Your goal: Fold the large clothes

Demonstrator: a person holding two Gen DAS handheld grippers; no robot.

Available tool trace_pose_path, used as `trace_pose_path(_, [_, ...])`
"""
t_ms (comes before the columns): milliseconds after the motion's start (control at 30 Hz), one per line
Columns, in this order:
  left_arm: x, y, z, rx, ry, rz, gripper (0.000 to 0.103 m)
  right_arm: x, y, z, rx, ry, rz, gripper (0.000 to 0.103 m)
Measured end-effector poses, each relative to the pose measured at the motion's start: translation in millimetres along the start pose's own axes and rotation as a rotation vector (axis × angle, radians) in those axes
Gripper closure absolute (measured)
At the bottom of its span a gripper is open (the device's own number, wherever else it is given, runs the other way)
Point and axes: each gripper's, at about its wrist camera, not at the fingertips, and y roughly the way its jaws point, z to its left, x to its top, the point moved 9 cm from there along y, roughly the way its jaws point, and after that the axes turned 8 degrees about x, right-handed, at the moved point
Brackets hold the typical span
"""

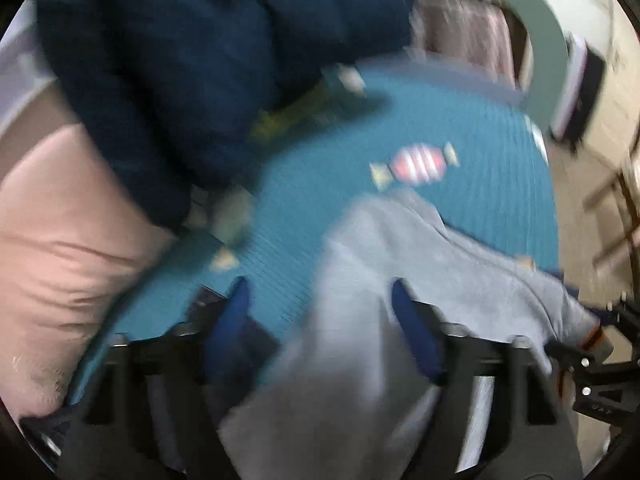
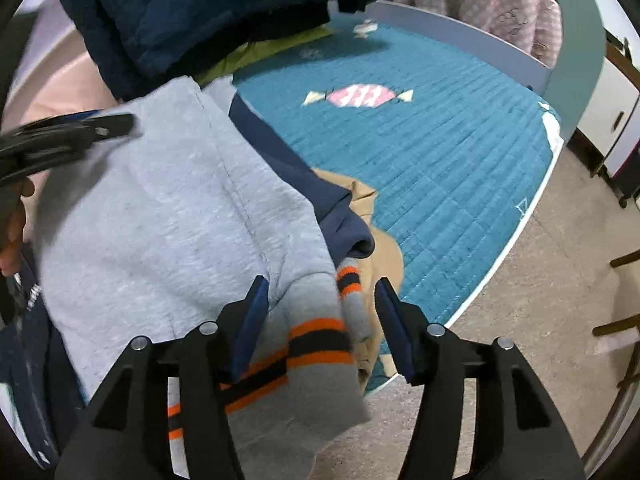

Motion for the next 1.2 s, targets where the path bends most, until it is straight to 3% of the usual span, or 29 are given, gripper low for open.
trace_pose_path(100, [-3.7,-34.4,33.4,-0.008,-0.098,-0.063,0.027,8.2,-24.1,3.9,0.005,-0.002,-0.07,0.047])
trace_pose_path(200, [-25.2,-61.8,43.0,-0.104,-0.147,-0.055,0.026,17.7,-51.5,26.5,0.017,-0.063,-0.146,0.046])
trace_pose_path(300, [-63.8,-81.4,48.1,-0.078,-0.133,-0.033,0.026,23.1,-68.9,70.5,0.077,-0.156,-0.194,0.046])
trace_pose_path(333, [-73.6,-85.3,48.9,-0.077,-0.14,-0.024,0.026,25.4,-64.6,94.2,0.131,-0.201,-0.186,0.046])
trace_pose_path(433, [-114.9,-94.6,59.5,-0.09,-0.222,0.035,0.024,28.7,-36.1,128.1,0.164,-0.246,-0.137,0.047])
trace_pose_path(467, [-131.0,-95.2,64.5,-0.092,-0.245,0.067,0.024,29.1,-17.8,133.9,0.161,-0.245,-0.105,0.054])
trace_pose_path(533, [-153.8,-95.9,77.2,-0.054,-0.275,0.104,0.024,23.7,16.2,137.2,0.179,-0.217,-0.02,0.055])
trace_pose_path(667, [-186.9,-102.3,99.0,0.022,-0.312,0.144,0.024,23.7,51.5,130.1,0.118,-0.203,0.007,0.057])
trace_pose_path(833, [-212.4,-124.1,113.1,0.064,-0.349,0.162,0.023,24.1,27.5,135.7,0.108,-0.165,-0.008,0.055])
trace_pose_path(1000, [-234.2,-156.7,127.9,0.104,-0.397,0.157,0.021,-12.5,-25.1,153.2,0.108,-0.2,-0.088,0.051])
trace_pose_path(1133, [-245.3,-194.3,135.7,0.128,-0.423,0.138,0.017,-40.1,5.8,154.2,0.044,-0.26,0.003,0.046])
trace_pose_path(1200, [-249.2,-213.3,141.4,0.144,-0.445,0.125,0.017,-41.3,13.3,155.4,0.021,-0.305,-0.002,0.044])
